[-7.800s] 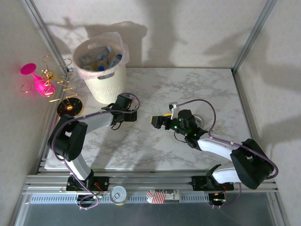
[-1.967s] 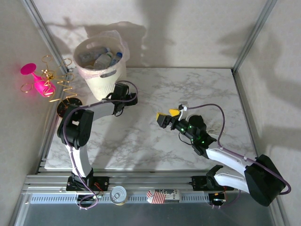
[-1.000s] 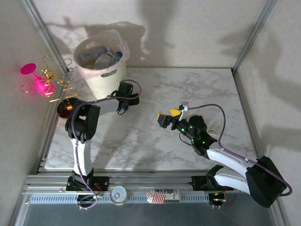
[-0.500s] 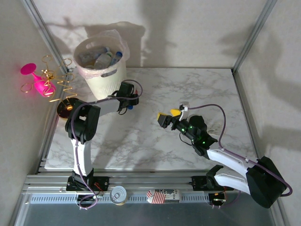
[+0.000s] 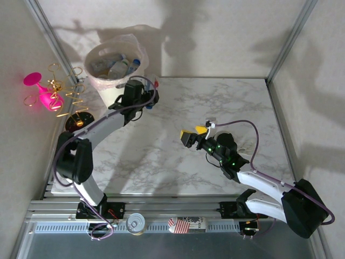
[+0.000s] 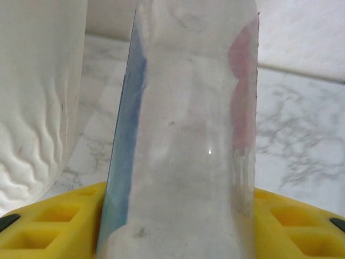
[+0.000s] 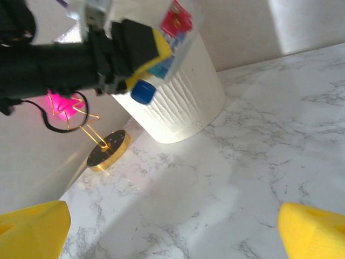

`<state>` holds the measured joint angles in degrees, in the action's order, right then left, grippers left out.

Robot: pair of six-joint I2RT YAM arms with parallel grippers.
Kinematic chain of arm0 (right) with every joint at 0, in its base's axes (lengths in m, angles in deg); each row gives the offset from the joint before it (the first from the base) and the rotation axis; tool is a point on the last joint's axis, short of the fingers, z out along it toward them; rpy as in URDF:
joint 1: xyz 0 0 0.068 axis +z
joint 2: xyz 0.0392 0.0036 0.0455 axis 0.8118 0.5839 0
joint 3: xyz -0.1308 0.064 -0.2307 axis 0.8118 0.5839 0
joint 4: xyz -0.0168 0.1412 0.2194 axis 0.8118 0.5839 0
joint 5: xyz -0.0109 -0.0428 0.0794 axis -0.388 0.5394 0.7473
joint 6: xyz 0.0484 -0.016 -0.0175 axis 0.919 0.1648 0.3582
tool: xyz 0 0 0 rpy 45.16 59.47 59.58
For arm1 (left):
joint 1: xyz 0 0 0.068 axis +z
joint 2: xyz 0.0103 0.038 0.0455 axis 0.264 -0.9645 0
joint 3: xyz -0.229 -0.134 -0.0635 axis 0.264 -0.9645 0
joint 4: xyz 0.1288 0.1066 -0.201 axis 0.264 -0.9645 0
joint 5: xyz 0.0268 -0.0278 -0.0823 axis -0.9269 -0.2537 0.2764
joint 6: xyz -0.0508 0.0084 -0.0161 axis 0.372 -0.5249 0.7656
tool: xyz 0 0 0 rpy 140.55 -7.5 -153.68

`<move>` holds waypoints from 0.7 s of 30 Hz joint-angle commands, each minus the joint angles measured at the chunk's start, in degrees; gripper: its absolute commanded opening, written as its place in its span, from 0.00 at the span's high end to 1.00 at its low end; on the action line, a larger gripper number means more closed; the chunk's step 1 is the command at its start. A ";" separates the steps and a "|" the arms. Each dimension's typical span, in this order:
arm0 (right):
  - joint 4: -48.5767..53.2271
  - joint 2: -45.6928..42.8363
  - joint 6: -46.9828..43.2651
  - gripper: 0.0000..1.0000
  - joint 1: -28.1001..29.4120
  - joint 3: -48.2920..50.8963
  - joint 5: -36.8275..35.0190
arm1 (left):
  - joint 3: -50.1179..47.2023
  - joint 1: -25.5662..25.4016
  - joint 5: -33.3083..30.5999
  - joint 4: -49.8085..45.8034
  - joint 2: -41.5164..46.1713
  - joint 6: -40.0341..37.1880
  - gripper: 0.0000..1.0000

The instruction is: Put the plastic bottles in the bin

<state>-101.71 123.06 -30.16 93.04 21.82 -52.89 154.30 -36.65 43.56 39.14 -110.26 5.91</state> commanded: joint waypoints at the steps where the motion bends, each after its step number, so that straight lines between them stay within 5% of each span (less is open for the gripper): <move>1: -2.85 0.97 -0.36 0.01 -0.27 0.35 0.09 | 3.09 -0.61 3.12 -1.93 4.21 1.20 0.58; 10: -3.86 2.00 -0.27 0.01 -0.27 0.04 0.91 | 13.02 0.02 6.83 -7.13 9.62 0.55 0.57; 21: -1.35 -0.75 -0.51 0.01 -0.27 0.83 -0.32 | 27.93 10.55 2.91 -16.27 7.00 -3.42 0.57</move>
<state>-102.48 123.95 -30.16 93.04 21.86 -52.76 178.51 -28.19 48.48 27.12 -102.16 5.11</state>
